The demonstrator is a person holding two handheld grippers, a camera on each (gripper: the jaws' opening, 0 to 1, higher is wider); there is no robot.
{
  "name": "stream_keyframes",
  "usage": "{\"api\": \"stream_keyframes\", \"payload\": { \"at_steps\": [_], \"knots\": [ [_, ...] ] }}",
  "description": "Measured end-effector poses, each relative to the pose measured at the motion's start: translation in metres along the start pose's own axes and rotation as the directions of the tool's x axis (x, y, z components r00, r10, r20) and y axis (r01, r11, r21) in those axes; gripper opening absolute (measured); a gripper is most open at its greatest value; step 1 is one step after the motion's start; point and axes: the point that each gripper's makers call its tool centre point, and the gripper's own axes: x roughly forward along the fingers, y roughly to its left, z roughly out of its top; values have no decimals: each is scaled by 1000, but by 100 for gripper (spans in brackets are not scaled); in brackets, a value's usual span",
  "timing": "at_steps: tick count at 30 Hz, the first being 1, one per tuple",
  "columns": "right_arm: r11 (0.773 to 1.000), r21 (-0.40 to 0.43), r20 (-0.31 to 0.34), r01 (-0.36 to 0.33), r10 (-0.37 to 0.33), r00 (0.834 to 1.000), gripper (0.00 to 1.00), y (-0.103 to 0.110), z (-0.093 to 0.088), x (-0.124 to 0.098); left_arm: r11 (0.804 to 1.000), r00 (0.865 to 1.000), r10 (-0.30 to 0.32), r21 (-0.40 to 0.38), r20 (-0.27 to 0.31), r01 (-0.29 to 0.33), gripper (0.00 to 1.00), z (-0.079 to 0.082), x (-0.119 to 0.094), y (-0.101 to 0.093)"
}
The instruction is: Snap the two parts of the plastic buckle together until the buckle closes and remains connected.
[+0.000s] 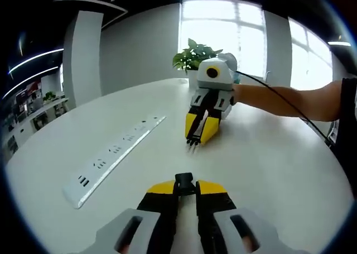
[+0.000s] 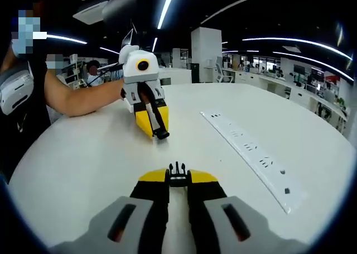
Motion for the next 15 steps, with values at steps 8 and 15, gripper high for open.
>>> {"api": "stream_keyframes", "payload": {
  "at_steps": [8, 15],
  "knots": [
    [1000, -2, -15, 14, -14, 1000, 11, 1, 5, -5, 1000, 1000, -12, 10, -15, 13, 10, -1, 2, -6],
    [1000, -4, -22, 23, -23, 999, 11, 5, 7, -8, 1000, 999, -26, 16, -19, 26, 10, 2, -2, -11]
  ]
}}
